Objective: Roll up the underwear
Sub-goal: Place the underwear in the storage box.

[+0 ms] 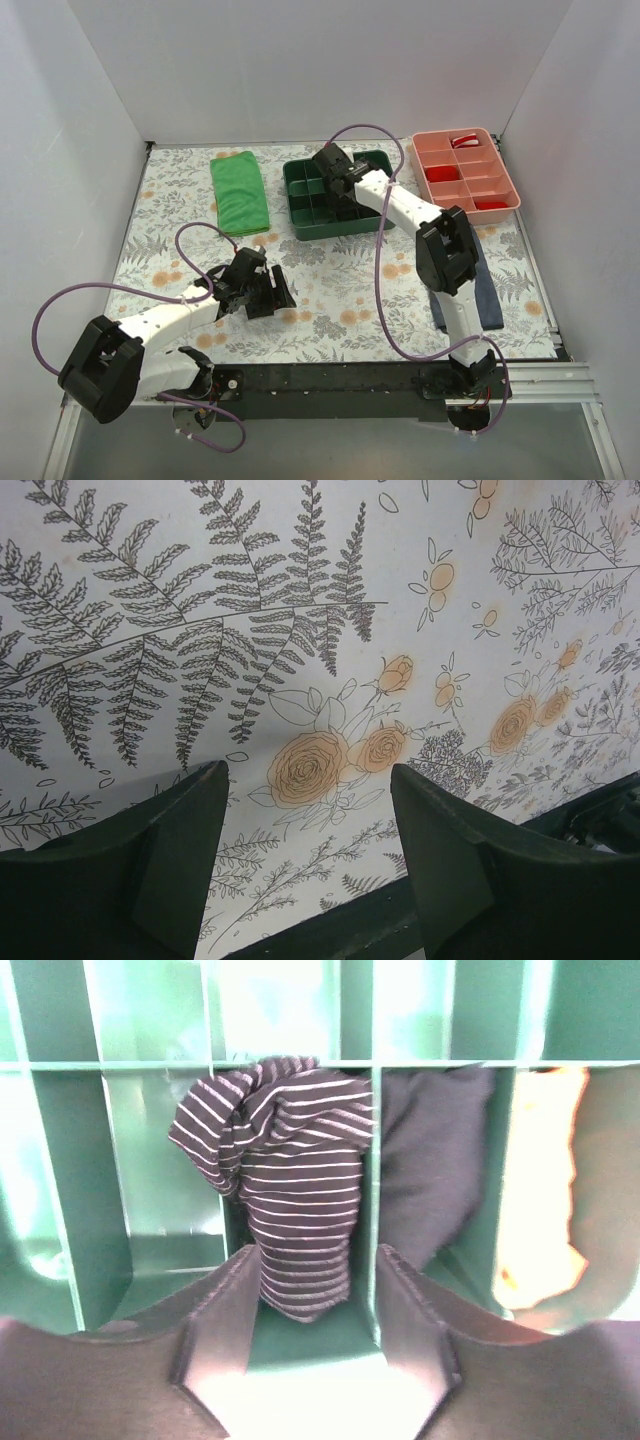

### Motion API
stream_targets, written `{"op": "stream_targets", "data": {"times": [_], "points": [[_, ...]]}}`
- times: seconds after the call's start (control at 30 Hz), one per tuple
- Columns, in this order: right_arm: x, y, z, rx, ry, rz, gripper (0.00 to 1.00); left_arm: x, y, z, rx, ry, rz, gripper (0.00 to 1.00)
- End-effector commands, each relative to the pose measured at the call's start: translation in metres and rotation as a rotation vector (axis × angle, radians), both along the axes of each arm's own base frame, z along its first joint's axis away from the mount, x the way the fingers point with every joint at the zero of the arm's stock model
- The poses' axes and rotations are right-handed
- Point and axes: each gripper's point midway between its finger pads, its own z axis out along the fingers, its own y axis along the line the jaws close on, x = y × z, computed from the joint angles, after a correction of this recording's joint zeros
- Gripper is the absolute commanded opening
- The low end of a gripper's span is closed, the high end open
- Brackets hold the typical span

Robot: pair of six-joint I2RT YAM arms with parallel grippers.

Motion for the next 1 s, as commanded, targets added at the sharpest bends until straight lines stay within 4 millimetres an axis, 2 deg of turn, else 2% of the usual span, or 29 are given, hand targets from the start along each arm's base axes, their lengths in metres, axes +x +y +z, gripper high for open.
{"op": "stream_targets", "data": {"times": [0.0,0.07,0.1,0.13,0.2,0.27,0.43,0.6,0.77,0.97], "points": [[0.016,-0.003,0.066,0.073,-0.176,-0.047,0.45,-0.001,0.001,-0.004,0.001,0.004,-0.009,0.65],[0.019,0.002,0.071,0.087,-0.192,-0.022,0.28,0.0,0.001,-0.004,0.001,0.003,-0.007,0.65],[0.022,0.004,0.072,0.097,-0.2,-0.018,0.08,-0.001,0.001,-0.004,0.001,0.005,-0.008,0.65],[0.022,0.009,0.067,0.106,-0.186,-0.003,0.01,-0.001,0.0,-0.003,-0.001,0.004,-0.011,0.65],[0.026,0.015,0.065,0.115,-0.18,0.015,0.01,0.0,0.0,-0.003,0.0,0.003,-0.011,0.65],[0.028,0.022,0.052,0.127,-0.153,0.032,0.01,0.0,0.0,-0.003,0.0,0.001,-0.01,0.65],[0.039,0.033,0.038,0.17,-0.155,0.048,0.01,0.0,0.001,-0.003,0.002,0.002,-0.01,0.65],[0.052,0.039,0.044,0.22,-0.199,0.051,0.01,-0.001,0.002,-0.005,0.007,0.008,-0.007,0.65],[0.055,0.041,0.036,0.225,-0.186,0.061,0.01,-0.001,0.002,-0.005,0.008,0.007,-0.004,0.65],[0.049,0.036,0.006,0.2,-0.119,0.048,0.01,-0.001,0.002,-0.006,0.008,0.012,-0.008,0.65]]}}
